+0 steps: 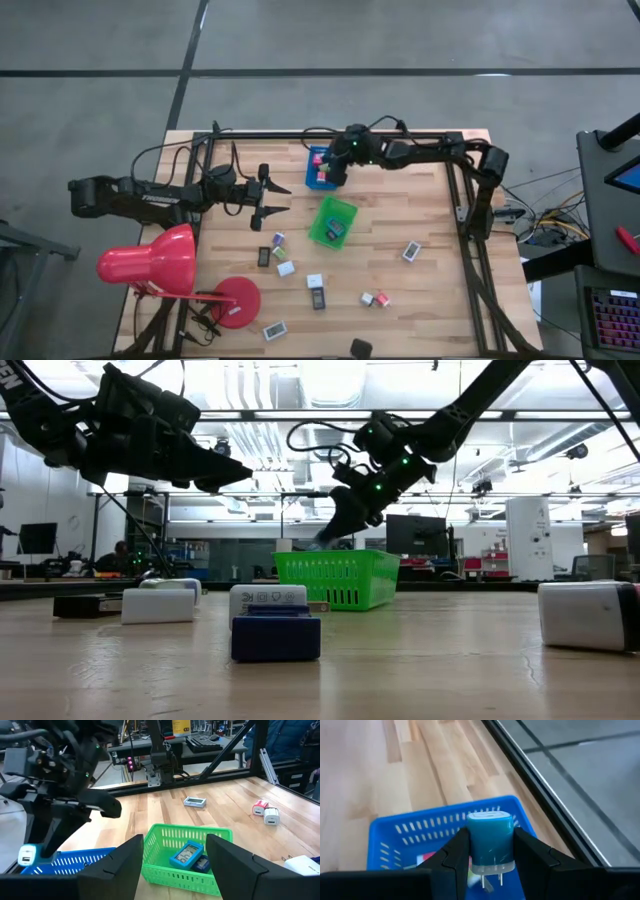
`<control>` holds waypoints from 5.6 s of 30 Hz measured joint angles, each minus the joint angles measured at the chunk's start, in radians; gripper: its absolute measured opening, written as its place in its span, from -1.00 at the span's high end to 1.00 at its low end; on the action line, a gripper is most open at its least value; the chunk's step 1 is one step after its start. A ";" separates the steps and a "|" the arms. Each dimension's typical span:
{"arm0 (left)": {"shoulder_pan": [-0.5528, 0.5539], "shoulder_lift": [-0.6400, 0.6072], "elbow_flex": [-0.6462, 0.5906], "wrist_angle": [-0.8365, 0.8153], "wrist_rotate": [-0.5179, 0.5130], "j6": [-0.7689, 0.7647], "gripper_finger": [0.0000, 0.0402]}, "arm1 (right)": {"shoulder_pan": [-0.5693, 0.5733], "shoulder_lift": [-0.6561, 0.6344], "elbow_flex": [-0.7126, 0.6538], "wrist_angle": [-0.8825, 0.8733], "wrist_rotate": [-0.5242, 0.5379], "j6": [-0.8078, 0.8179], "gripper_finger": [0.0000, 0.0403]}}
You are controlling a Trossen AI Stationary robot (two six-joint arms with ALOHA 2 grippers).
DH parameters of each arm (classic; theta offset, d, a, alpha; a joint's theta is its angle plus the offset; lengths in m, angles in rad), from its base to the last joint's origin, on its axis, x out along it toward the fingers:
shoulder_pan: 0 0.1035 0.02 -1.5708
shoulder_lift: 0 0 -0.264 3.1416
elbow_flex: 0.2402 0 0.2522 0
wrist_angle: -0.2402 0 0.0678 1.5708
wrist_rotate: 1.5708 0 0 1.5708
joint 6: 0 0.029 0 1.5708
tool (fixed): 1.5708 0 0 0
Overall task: Pick & Place Office items
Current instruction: Put the small light blue charger adapter into the blue bin, then put the small purple charger adapter into the blue bin
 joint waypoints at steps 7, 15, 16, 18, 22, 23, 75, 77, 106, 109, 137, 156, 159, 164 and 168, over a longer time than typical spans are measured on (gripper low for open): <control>0.000 0.000 0.000 0.000 0.000 0.000 -0.08 | -0.035 0.000 0.002 -0.069 -0.064 0.000 0.42; 0.000 0.000 0.000 0.000 0.000 0.000 -0.08 | -0.036 0.010 -0.006 -0.092 -0.114 -0.011 0.42; 0.000 0.000 0.000 0.000 0.000 0.000 -0.08 | -0.036 0.018 -0.002 -0.094 -0.127 -0.012 0.42; 0.000 0.000 0.000 0.000 0.000 0.000 -0.08 | -0.036 0.035 0.004 -0.109 -0.131 -0.013 0.42; 0.000 0.000 0.000 0.000 0.000 0.000 -0.08 | -0.036 0.089 0.038 -0.119 -0.138 -0.019 0.42; 0.000 0.000 0.000 0.000 0.000 0.000 -0.08 | -0.036 0.104 0.048 -0.123 -0.141 -0.020 0.42; -0.002 0.000 0.012 -0.222 0.001 -0.040 -0.09 | 0.191 -0.084 -0.129 0.439 -0.122 -0.035 -0.18; -0.003 0.000 0.014 -0.227 0.002 -0.040 -0.09 | 0.213 -0.097 -0.158 0.461 -0.122 -0.038 -0.19; -0.115 0.000 0.109 -0.637 0.003 -0.174 -0.70 | 0.634 -0.299 -0.440 0.484 0.274 -0.050 -0.34; -0.139 0.000 0.137 -0.719 -0.018 -0.202 -0.68 | 0.673 -0.299 -0.457 0.485 0.331 -0.033 -0.34; -0.356 0.295 0.494 -1.221 -0.366 -0.749 -0.67 | 0.864 -0.299 -0.539 0.486 0.677 -0.017 -0.31; -0.373 0.503 0.622 -1.347 -0.403 -0.826 -0.65 | 0.864 -0.299 -0.554 0.514 0.676 -0.011 -0.29; -0.379 0.504 0.622 -1.347 -0.418 -0.838 -0.61 | 0.864 -0.299 -0.555 0.518 0.676 -0.012 -0.29; -0.382 0.504 0.622 -1.347 -0.426 -0.869 -0.49 | 0.864 -0.299 -0.555 0.519 0.676 -0.012 -0.29; -0.386 0.504 0.621 -1.347 -0.429 -0.869 -0.31 | 0.864 -0.299 -0.555 0.519 0.676 -0.011 -0.29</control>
